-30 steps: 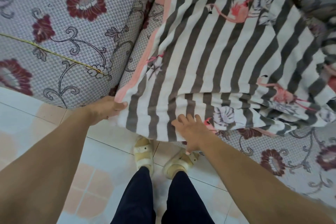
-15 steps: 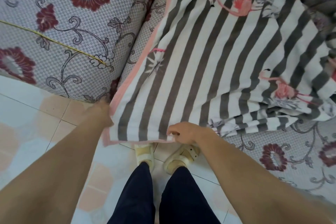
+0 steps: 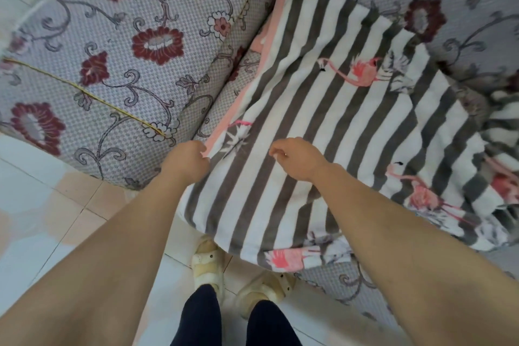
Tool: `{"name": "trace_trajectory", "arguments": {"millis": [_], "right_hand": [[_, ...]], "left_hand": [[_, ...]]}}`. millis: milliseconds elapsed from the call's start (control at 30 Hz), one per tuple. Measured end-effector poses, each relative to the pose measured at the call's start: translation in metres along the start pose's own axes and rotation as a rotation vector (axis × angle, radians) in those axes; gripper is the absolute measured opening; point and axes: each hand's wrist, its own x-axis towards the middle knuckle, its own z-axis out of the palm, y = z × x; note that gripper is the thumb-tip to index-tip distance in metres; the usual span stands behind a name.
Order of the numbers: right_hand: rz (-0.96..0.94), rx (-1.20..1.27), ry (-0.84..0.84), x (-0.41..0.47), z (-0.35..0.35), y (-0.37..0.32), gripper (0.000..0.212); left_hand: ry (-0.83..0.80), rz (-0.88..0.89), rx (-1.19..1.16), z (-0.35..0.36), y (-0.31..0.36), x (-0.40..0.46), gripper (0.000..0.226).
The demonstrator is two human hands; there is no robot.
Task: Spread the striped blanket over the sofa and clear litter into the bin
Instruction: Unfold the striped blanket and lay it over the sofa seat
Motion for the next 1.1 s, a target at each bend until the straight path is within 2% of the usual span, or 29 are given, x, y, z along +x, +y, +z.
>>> {"name": "trace_trajectory", "arguments": {"millis": [167,400,500,600,667,767,867,1000,1067,1100], "right_hand": [[0.012,-0.013,0.208,0.05,-0.042,0.001,0.025],[-0.031,-0.162,0.396,0.154,-0.083,-0.004,0.029],[0.018,-0.277,0.388,0.197,-0.088,-0.003,0.04],[0.045,-0.398,0.275,0.225,-0.087,0.0,0.055],[0.069,-0.479,0.248,0.238,-0.086,0.004,0.055],[0.11,-0.572,0.33,0.246,-0.086,0.008,0.044],[0.106,-0.59,0.394,0.252,-0.094,0.008,0.034],[0.062,-0.388,0.511,0.273,-0.112,-0.011,0.03],[0.01,-0.28,0.548,0.292,-0.115,-0.024,0.035],[-0.012,-0.244,0.499,0.296,-0.114,-0.027,0.041]], "left_hand": [[0.098,0.042,-0.059,-0.003,0.027,0.033,0.036],[0.087,0.025,-0.062,-0.002,0.043,0.09,0.026],[0.042,0.015,-0.119,-0.001,0.053,0.113,0.031],[-0.005,0.007,-0.124,0.002,0.061,0.127,0.032],[-0.012,0.007,-0.113,0.003,0.062,0.135,0.027],[-0.018,0.046,-0.088,0.004,0.065,0.135,0.025],[0.086,0.14,0.023,-0.011,0.062,0.137,0.03],[0.27,0.288,0.28,-0.045,0.052,0.148,0.045],[0.323,0.355,0.4,-0.052,0.054,0.153,0.033],[0.327,0.364,0.446,-0.051,0.058,0.154,0.026]]}}
